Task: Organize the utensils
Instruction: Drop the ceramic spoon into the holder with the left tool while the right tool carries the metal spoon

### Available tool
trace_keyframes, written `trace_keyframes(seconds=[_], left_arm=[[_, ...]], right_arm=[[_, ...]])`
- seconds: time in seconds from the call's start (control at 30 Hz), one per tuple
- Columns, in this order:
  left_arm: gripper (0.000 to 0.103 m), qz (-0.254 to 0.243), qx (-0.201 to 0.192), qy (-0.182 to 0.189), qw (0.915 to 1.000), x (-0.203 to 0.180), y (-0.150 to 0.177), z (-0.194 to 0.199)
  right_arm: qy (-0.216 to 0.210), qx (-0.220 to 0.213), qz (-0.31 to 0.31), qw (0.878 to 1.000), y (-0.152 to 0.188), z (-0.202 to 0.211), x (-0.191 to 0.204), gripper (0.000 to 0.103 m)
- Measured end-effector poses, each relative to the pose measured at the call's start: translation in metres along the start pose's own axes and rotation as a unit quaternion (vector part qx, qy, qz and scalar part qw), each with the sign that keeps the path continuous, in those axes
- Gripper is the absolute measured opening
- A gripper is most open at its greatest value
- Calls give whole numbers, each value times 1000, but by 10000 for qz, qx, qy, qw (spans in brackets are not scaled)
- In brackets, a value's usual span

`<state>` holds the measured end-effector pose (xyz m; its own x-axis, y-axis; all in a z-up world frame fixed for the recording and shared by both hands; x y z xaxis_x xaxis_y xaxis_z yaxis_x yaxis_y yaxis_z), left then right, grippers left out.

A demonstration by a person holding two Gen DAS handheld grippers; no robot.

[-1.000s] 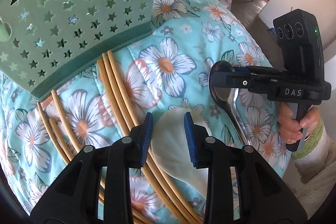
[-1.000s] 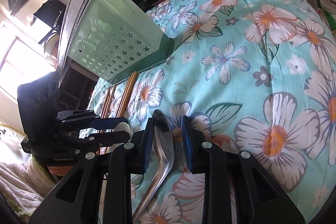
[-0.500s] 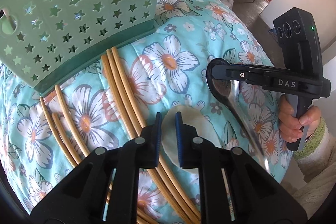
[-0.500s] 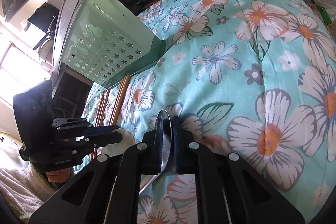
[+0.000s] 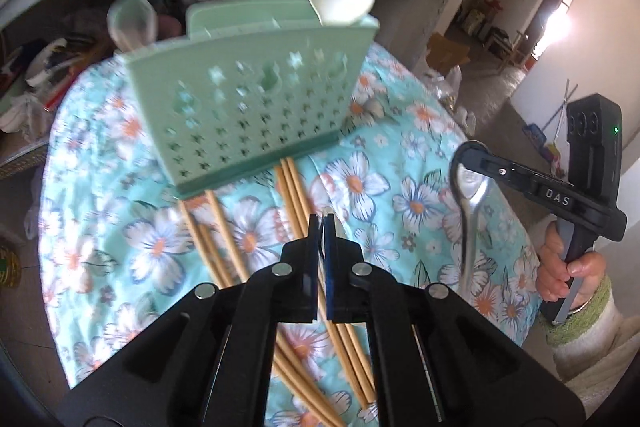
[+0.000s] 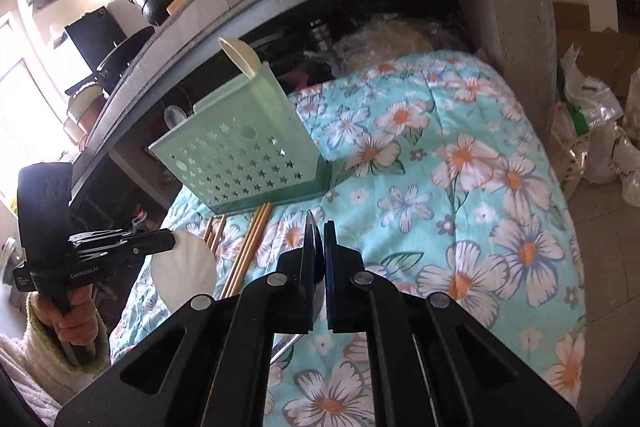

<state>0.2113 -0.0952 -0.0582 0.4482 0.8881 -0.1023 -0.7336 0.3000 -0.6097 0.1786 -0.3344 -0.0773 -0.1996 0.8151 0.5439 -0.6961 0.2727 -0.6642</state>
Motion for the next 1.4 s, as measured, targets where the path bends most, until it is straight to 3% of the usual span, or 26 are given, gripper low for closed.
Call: trace_keyframes(seconds=[0.17,0.3,0.43,0.6,0.7,0.8,0.97,1.1,1.4], left_arm=[[2,424,-681,-305,9963,33,-13,50],[2,704,-1433,-527,9858,54,-38,93],[2,896,-2268,-938,9653,71,-73,129],[2,886,-3226,-1754,9259,79,-112,152],[2,900,-3434,-2018,9128,84,-130,150],[2,744,-3480,-2308,9056,81,-140,140],[2,424,-3400,-2773,8976,76,-143,108],[2,299,-3296,-2782,9017,75,-137,84],[3,391,-2783,-2286,9321,80,-117,45]], right_arm=[[199,-590,175,9979,-16,36,16,4],[203,-808,169,9964,-23,54,24,4],[192,-860,120,9960,-23,59,27,4],[233,-826,51,9963,-19,57,25,4],[266,-832,4,9962,-20,59,20,4],[302,-844,-17,9960,-21,59,17,4],[268,-836,-91,9961,-20,55,11,4],[185,-741,-195,9969,-17,44,6,4],[104,-715,-125,9973,-20,37,11,4]])
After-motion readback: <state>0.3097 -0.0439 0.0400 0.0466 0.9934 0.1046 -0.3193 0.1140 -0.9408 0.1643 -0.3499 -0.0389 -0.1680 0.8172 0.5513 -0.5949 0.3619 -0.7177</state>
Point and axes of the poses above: each gripper's, at about its wrist camera, not at the fingertips, and z roughly against the way its jaws point, x to its left, y to its underside, the point moved 3 cm from there along -z, roughly the way its jaws point, and after that the axes turned 9 degrees about -y, right-handed, at the moved point
